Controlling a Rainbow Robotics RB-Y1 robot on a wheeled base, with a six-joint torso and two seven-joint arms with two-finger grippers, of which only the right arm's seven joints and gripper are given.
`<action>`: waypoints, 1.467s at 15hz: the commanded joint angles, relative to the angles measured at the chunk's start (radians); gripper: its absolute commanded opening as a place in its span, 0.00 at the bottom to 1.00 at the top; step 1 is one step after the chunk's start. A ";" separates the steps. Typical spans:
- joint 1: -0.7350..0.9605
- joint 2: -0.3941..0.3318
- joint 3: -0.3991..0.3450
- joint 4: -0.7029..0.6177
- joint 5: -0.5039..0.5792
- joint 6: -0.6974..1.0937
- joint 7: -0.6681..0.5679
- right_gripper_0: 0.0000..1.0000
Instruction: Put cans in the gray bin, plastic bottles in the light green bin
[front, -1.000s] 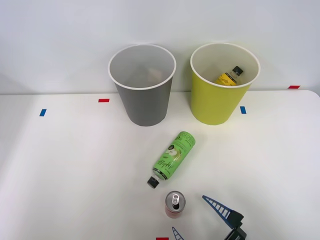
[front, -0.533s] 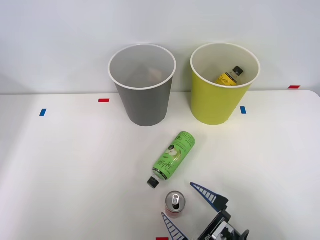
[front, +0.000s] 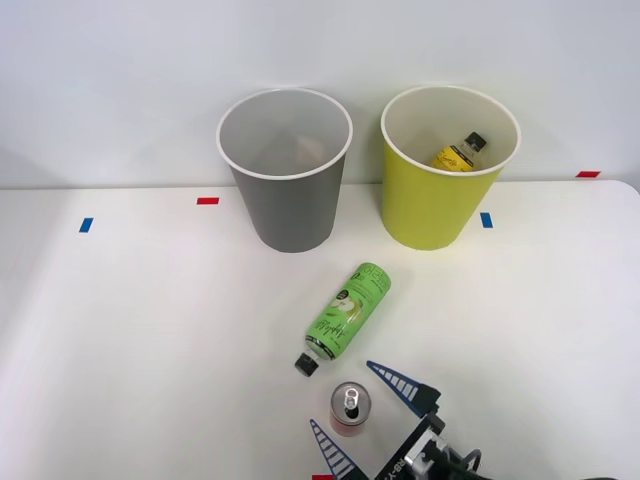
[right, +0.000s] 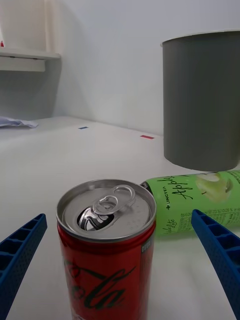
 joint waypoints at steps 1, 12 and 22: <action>-0.008 0.023 0.000 0.000 -0.003 0.041 0.009 1.00; -0.028 0.061 0.005 0.000 0.008 0.079 0.041 0.00; -0.008 0.043 -0.005 -0.076 -0.011 0.046 0.025 0.00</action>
